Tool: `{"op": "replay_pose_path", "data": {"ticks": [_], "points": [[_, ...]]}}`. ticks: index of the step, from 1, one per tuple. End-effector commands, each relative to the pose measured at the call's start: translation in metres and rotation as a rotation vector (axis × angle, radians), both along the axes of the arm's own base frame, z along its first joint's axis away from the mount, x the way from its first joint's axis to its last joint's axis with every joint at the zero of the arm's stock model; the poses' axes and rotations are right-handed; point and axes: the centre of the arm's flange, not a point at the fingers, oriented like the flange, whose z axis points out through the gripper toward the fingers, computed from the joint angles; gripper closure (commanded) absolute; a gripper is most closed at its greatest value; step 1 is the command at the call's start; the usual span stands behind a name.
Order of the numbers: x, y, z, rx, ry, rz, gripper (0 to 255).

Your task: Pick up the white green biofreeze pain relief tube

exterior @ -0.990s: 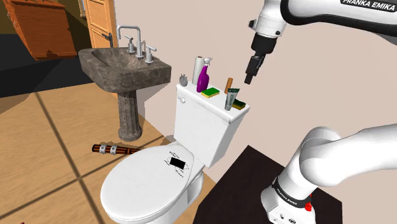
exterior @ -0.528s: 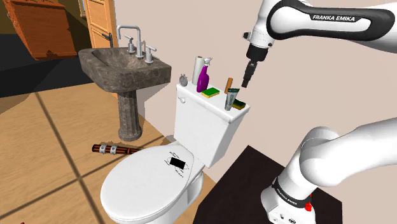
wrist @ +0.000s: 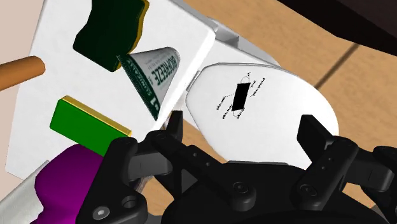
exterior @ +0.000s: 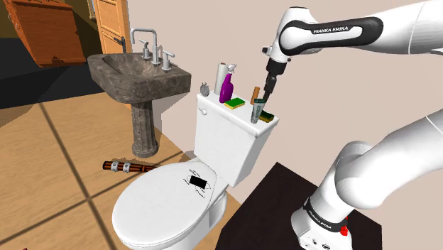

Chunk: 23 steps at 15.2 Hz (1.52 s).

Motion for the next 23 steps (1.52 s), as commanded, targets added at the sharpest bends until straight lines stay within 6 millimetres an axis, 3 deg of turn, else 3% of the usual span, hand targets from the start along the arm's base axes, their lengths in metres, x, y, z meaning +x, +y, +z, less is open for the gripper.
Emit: {"op": "replay_pose_path", "data": {"ticks": [1,8,17,18,23], "points": [[0.015,-0.017,-0.009,0.002,-0.002,0.046,0],[0.07,-0.068,-0.051,0.014,-0.006,0.184,0],[0.07,-0.068,-0.091,0.014,-0.006,0.184,0],[0.071,-0.069,-0.091,0.014,-0.006,0.184,255],[0.071,-0.069,-0.092,0.014,-0.006,0.184,255]]}}
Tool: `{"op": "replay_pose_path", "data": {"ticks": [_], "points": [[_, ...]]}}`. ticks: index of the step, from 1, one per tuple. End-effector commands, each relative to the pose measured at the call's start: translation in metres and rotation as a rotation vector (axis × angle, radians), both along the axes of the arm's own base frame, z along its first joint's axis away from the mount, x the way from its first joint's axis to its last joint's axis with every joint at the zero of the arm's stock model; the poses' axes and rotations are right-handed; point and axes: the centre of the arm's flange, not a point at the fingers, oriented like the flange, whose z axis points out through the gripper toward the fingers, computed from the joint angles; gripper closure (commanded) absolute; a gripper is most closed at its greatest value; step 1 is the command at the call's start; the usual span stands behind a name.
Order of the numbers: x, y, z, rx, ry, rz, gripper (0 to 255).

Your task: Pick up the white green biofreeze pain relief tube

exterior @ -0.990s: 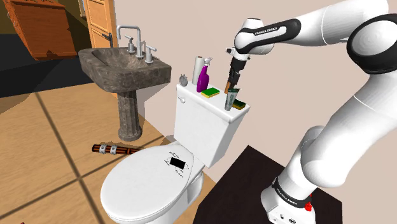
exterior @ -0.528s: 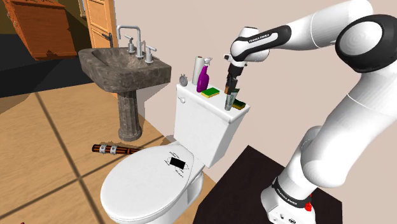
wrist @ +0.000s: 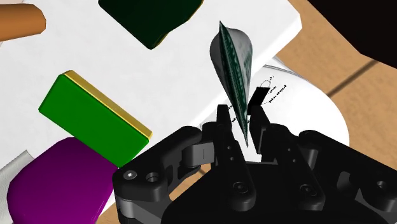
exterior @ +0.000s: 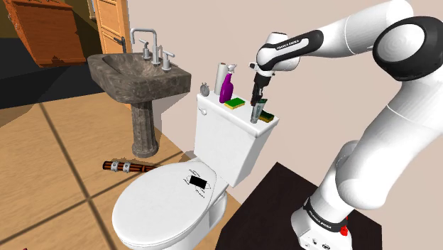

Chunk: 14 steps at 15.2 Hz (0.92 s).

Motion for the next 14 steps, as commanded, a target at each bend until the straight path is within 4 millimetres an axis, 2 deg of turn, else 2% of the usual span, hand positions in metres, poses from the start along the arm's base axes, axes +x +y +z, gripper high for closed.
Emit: {"op": "replay_pose_path", "data": {"ticks": [1,4,14], "points": [[0.0,0.0,-0.001,0.0,0.001,-0.001,255],[-0.001,0.0,0.0,0.0,0.001,-0.001,255],[-0.001,0.0,0.053,0.0,0.001,-0.001,255]]}}
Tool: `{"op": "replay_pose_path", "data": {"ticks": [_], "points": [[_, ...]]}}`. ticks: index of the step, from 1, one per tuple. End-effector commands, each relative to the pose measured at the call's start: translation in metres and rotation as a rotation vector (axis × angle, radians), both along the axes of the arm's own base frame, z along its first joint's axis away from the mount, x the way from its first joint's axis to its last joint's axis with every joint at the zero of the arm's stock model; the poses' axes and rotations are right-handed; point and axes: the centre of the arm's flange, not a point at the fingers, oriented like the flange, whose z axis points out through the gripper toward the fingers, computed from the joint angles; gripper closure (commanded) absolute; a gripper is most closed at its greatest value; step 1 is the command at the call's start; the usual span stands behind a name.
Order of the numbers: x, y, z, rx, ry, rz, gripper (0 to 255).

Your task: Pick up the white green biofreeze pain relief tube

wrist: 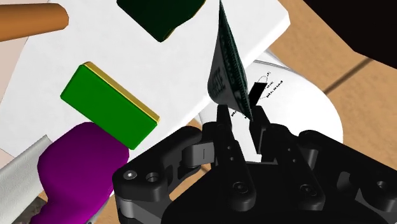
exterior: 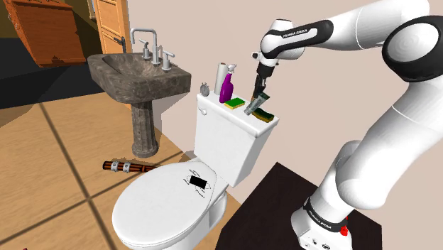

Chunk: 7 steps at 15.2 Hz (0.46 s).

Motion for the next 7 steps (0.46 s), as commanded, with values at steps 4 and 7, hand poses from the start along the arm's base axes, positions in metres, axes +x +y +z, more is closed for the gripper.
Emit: {"op": "replay_pose_path", "data": {"ticks": [4,7], "points": [[0.0,-0.001,0.026,0.0,0.0,0.0,255],[0.0,-0.001,0.032,0.0,0.0,0.0,255]]}}
